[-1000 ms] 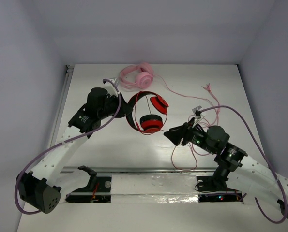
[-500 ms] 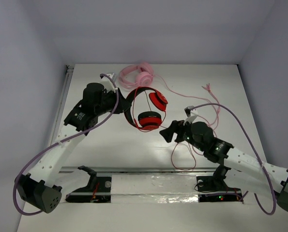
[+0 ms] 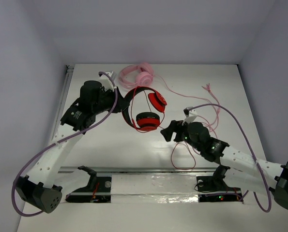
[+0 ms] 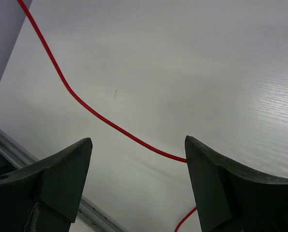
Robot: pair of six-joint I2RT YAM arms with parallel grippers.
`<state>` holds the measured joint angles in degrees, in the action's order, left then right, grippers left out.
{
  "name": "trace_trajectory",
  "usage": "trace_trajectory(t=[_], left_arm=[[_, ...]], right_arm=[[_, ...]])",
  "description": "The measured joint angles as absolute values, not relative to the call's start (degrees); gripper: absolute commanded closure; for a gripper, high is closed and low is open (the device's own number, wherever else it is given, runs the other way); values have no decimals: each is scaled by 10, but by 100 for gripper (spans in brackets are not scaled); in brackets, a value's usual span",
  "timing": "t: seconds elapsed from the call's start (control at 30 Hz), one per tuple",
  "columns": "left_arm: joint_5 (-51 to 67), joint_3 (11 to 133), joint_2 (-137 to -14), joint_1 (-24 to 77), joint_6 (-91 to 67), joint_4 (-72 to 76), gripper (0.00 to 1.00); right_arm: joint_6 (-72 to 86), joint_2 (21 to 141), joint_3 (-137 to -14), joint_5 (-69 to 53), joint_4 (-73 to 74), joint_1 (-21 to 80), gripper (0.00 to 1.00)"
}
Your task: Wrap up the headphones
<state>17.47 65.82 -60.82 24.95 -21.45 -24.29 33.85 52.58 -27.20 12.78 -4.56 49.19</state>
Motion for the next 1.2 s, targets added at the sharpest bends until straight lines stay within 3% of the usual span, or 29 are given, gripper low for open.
trace_trajectory(t=[0.23, 0.33, 0.4, 0.43, 0.57, 0.67, 0.9, 1.2], left_arm=[[182, 666, -608, 246, -208, -248, 100], [186, 666, -608, 246, -208, -248, 100], [189, 668, -608, 246, -208, -248, 100], [190, 668, -608, 245, -208, -247, 100], [195, 669, -609, 242, -212, -243, 100], [197, 669, -609, 240, -220, -229, 100], [172, 638, -605, 239, -263, -154, 100], [17, 568, -594, 239, -300, -105, 100]], right_arm=[[329, 558, -274, 113, -57, 492, 24], [324, 582, -274, 96, -63, 492, 35], [319, 585, -273, 85, -69, 492, 57], [318, 584, -272, 79, -74, 492, 60], [317, 586, -272, 65, -93, 492, 89], [320, 592, -272, 46, -102, 492, 100], [339, 570, -255, -9, -136, 492, 100], [352, 547, -257, -47, -116, 533, 100]])
